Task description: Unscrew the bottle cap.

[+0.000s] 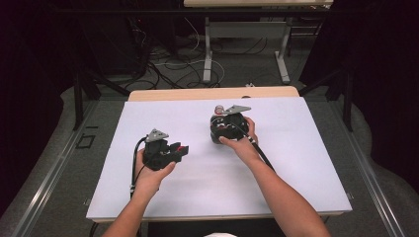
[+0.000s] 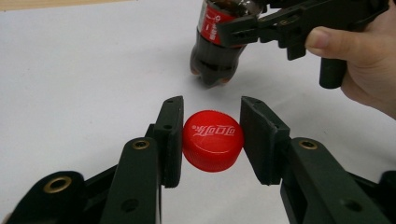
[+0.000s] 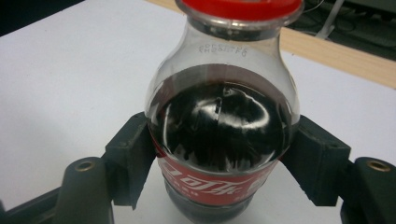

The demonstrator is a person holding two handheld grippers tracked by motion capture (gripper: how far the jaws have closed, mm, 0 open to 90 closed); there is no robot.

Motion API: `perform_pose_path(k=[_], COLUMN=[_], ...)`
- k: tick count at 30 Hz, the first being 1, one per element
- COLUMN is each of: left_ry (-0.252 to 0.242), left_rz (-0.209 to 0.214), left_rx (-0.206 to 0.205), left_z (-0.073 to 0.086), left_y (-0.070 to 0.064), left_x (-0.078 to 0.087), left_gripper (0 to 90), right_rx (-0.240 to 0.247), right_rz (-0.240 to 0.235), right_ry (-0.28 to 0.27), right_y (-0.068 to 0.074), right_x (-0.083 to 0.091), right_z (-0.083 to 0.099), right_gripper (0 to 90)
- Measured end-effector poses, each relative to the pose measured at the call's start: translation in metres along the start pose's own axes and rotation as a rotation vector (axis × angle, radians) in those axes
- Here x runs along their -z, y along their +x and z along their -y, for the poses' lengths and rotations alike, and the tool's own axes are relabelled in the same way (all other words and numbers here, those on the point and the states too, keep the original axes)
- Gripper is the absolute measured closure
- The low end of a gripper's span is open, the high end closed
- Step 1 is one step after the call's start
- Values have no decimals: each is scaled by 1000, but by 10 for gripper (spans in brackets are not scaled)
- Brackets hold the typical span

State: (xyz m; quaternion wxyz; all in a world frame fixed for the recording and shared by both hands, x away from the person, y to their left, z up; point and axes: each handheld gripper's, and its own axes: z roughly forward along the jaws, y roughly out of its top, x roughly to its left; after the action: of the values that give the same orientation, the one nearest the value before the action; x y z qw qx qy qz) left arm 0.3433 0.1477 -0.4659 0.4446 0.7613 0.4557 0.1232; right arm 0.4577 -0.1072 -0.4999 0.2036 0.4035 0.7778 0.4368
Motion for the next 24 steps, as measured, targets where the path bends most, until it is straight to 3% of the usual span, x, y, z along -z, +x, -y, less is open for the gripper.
perform_pose_path(k=[6,14,21,24], left_ry=[22,34,58,48], left_rz=[11,13,39,54], left_rx=[9,-3,-42,-38], left_z=[3,6,7,8], left_y=[2,-3,-13,-18], left_x=[-4,-15,-29,-36], left_gripper=[614,614,614,614], right_rx=[9,23,11,14], right_rz=[0,-2,-14,14], right_ry=[29,4,-6,-1], right_y=[7,10,11,12], right_x=[-7,-7,-8,-2], right_z=[6,12,13,16], right_gripper=[296,286,159,152])
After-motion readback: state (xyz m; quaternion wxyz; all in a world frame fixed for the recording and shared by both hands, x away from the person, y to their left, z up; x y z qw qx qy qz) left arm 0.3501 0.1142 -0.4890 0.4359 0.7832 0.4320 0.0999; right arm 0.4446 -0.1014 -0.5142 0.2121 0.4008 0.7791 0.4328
